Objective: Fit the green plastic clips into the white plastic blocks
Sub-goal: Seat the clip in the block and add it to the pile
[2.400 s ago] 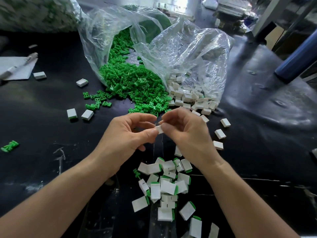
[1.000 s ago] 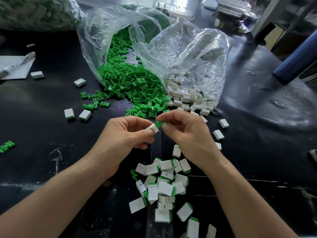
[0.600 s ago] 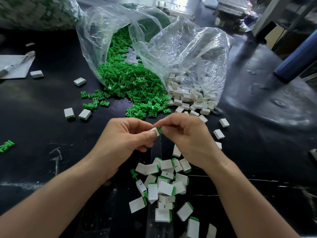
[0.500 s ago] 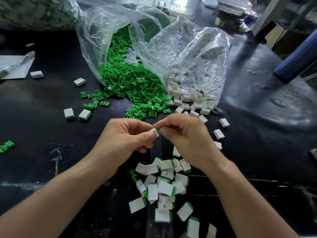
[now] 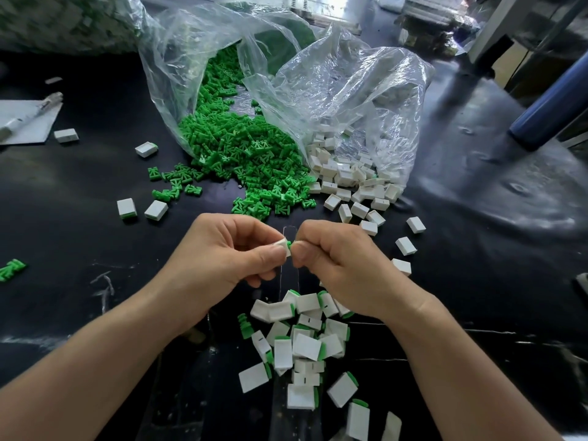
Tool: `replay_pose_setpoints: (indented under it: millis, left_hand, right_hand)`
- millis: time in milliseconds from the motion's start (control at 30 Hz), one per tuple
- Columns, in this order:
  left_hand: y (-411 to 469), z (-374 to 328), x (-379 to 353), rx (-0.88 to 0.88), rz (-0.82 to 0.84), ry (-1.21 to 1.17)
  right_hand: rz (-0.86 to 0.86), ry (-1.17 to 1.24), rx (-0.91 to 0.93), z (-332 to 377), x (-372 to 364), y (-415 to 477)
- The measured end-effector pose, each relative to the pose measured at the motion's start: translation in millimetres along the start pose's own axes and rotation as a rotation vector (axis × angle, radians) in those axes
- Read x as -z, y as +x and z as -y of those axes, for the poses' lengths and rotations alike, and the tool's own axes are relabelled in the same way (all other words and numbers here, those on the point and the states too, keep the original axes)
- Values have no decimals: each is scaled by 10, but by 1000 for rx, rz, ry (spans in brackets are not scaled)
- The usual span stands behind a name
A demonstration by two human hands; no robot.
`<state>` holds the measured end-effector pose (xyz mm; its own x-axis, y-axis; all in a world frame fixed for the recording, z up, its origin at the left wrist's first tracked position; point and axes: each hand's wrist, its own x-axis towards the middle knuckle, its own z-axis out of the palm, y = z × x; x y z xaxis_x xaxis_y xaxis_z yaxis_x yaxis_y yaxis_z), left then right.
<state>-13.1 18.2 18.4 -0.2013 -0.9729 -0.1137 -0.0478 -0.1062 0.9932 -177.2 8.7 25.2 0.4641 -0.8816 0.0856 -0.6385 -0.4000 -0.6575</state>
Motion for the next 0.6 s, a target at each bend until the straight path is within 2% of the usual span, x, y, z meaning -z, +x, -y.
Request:
replay_pose_setpoints:
  millis: [200, 400, 500, 600]
  left_hand:
    - [-10, 23, 25, -94, 48, 217]
    - [-6, 57, 30, -153, 107, 349]
    - [3, 36, 27, -127, 83, 153]
    - [23, 13, -12, -96, 53, -27]
  right_hand:
    - [108, -215, 107, 50, 44, -22]
    - [210, -355, 128, 61, 19, -13]
    - [67, -184, 132, 4, 7, -12]
    - [-59, 182, -10, -26, 2, 1]
